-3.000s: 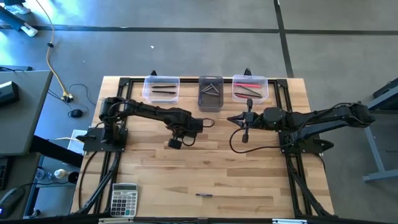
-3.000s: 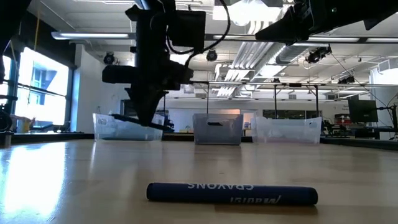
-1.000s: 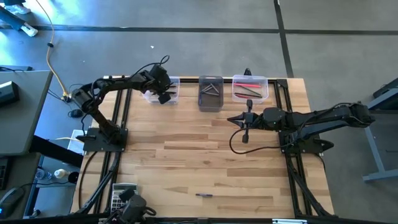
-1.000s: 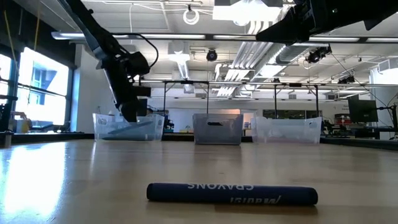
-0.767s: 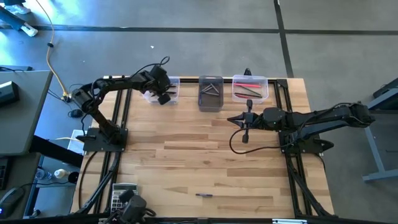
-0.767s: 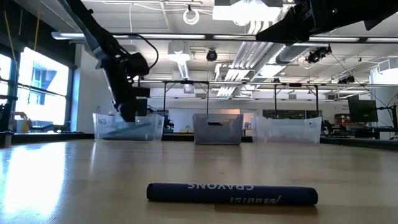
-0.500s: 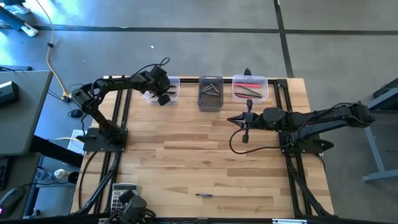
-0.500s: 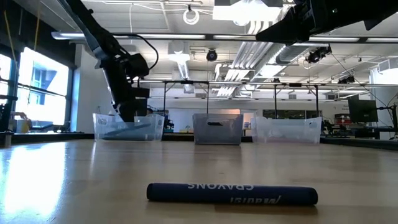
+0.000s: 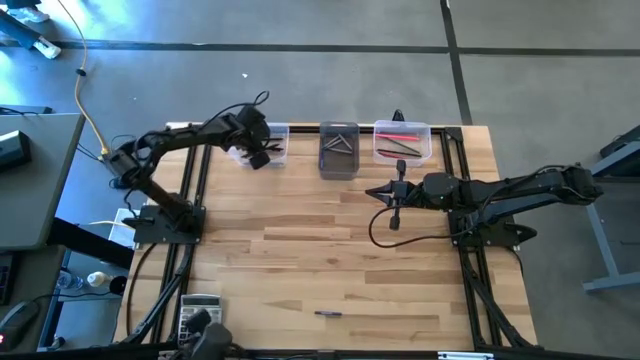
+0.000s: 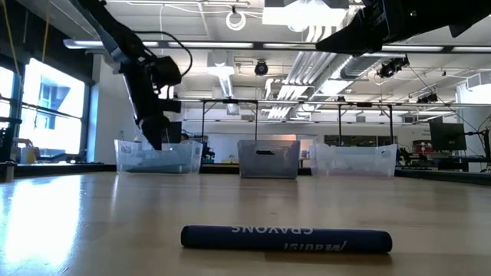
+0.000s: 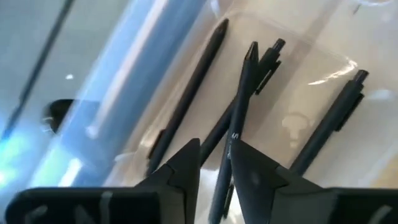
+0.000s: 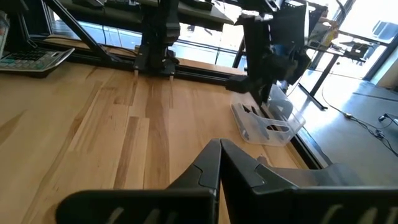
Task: Sort crayons/erasers/pens/pencils in bins
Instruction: Put the blue crayon into the black bin
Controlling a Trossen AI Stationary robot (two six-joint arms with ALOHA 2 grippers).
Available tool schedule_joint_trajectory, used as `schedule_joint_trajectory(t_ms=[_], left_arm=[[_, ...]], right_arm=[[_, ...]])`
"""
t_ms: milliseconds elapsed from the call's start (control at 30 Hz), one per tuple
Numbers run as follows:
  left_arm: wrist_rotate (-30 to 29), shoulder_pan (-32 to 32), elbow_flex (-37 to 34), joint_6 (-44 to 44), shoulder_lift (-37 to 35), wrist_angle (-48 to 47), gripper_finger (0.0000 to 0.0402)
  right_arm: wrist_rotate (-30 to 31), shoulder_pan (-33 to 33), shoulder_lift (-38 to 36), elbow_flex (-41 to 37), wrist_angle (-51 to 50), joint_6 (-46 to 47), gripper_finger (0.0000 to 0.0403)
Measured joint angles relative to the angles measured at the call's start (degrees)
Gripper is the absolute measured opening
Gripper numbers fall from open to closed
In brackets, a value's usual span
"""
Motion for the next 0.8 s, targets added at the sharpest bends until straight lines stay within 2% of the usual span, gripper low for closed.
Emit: schedule_joint_trajectory(t_ms=[133,233,333,567,800], left_arm=[[-0.63,-2.85,0.02,-0.22,-5.96,-3.16,0.0059],[3.33,-6.26,-0.32,-2.02,-11.35,-4.34,0.0037],[7.98,-10.86,-3.26,-4.10,-17.71,-1.18,0.0013],[9.80,-24.67,-16.02,-13.23,-32.23,13.76,0.0006],[9.32,-39.05,-31.37,-21.34,-41.51,37.16,0.0007]], right_arm=[[0.00,0.02,0.00,0.00,0.46,0.00,0.0000],[0.00,0.02,-0.02,0.00,0.54,0.00,0.0000],[0.02,0.45,-0.02,0.00,0.53,0.00,0.0000],[0.23,3.80,-0.02,0.02,3.35,-1.01,0.0000],[7.95,10.66,1.04,1.52,4.65,0.03,0.0000]])
